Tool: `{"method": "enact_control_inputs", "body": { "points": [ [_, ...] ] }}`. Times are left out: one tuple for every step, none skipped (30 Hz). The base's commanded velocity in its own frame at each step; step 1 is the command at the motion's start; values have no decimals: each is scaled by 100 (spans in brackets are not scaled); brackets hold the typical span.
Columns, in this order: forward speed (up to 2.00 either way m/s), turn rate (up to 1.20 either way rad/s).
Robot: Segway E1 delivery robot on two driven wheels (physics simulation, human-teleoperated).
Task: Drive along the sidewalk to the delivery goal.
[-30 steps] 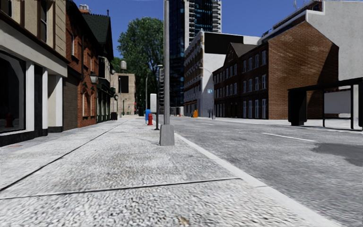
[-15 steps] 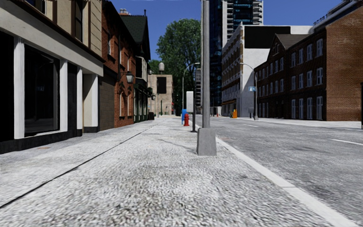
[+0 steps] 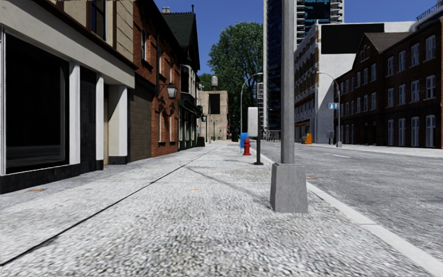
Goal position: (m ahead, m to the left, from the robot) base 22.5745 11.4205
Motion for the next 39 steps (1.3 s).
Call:
{"method": "enact_control_inputs", "body": {
  "points": [
    [200, 0],
    [200, 0],
    [200, 0],
    [200, 0],
    [200, 0],
    [200, 0],
    [200, 0],
    [200, 0],
    [200, 0],
    [200, 0],
    [200, 0],
    [200, 0],
    [200, 0],
    [200, 0],
    [200, 0],
    [200, 0],
    [200, 0],
    [200, 0],
    [200, 0],
    [200, 0],
    [200, 0],
    [200, 0],
    [200, 5],
    [200, 25],
    [200, 47],
    [200, 47],
    [200, 52],
    [200, 53],
    [200, 53],
    [200, 53],
    [200, 50],
    [200, 42],
    [200, 31],
    [200, 20],
    [200, 20],
    [200, 0],
    [200, 0],
    [200, 0],
    [200, 0]
  ]
}}
